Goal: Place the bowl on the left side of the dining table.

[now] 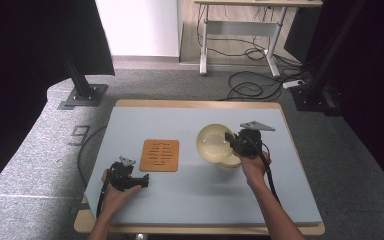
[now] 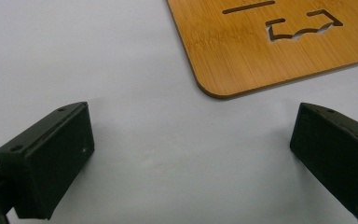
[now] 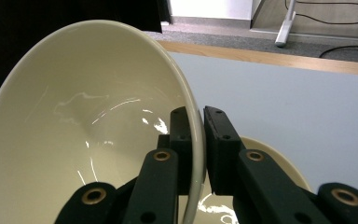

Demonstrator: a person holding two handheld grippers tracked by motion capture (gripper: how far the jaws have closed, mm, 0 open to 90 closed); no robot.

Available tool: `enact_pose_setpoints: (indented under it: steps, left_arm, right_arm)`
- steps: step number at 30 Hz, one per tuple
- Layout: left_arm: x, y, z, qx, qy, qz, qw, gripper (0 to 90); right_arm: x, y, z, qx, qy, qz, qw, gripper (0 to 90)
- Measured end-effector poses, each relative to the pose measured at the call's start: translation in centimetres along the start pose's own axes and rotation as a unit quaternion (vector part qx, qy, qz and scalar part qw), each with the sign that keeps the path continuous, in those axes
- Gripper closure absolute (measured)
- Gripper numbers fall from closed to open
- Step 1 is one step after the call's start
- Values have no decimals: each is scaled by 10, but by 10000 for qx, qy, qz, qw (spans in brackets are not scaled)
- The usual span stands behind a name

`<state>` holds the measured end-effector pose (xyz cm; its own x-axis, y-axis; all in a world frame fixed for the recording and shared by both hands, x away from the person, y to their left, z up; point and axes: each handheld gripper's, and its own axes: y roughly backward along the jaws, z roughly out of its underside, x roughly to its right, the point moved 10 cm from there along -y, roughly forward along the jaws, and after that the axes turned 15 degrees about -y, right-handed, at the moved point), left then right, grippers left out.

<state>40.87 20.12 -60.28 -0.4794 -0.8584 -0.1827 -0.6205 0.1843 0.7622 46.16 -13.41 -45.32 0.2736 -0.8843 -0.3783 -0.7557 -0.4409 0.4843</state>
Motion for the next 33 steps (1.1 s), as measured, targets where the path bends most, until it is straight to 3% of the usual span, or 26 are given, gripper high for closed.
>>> enact_pose_setpoints:
  steps: [33]
  left_arm:
    - [0,0,0,-7,-6,1,10000,0]
  right_arm:
    - [-28,-17,7,-145,118,-261,9995,823]
